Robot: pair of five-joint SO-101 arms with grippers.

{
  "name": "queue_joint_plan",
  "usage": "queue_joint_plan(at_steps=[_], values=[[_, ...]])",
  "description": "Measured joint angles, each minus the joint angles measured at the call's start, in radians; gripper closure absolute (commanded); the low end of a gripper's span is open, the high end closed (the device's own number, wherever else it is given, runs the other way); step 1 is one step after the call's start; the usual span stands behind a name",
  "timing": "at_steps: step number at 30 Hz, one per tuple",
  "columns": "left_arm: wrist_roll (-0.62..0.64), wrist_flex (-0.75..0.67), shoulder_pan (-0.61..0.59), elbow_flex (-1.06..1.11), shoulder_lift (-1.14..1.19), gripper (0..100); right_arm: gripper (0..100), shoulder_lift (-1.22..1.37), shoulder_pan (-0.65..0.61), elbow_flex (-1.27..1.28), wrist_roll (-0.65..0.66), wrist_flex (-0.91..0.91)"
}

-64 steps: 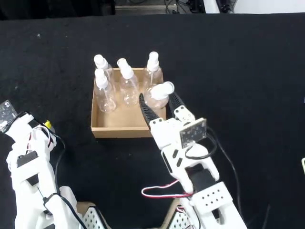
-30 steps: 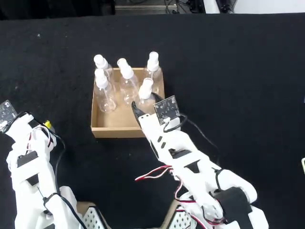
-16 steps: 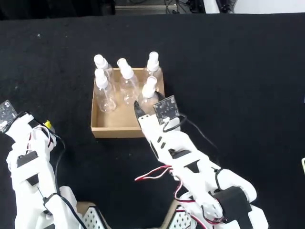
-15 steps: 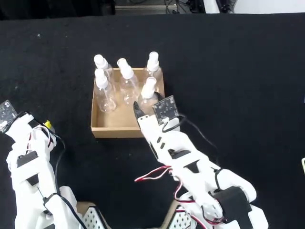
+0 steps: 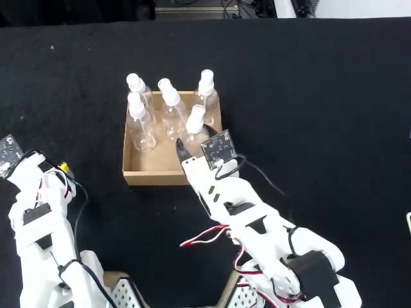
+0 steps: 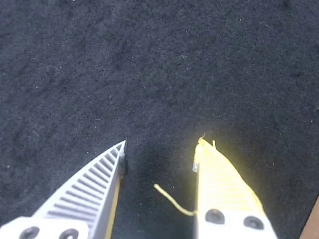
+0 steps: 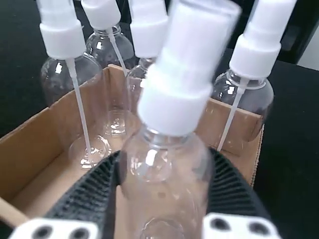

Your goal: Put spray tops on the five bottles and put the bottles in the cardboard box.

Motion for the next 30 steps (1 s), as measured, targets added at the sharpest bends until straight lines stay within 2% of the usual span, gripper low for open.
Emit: queue_joint_plan(at_steps=[7, 17, 24, 30], values=[[0.000, 0.000, 0.000, 0.000, 0.000, 80, 80.2, 0.000, -0.006, 0.000, 0.000, 0.000], [0.000, 0.000, 0.000, 0.000, 0.000, 80, 79.9, -0.005, -0.006, 0.000, 0.000, 0.000], [0.000, 0.000, 0.000, 0.000, 0.000, 80, 66.7, -0.147, -0.006, 0.000, 0.000, 0.124], [0.000, 0.000, 0.000, 0.000, 0.000, 80, 69.3, -0.215, -0.006, 0.000, 0.000, 0.221]])
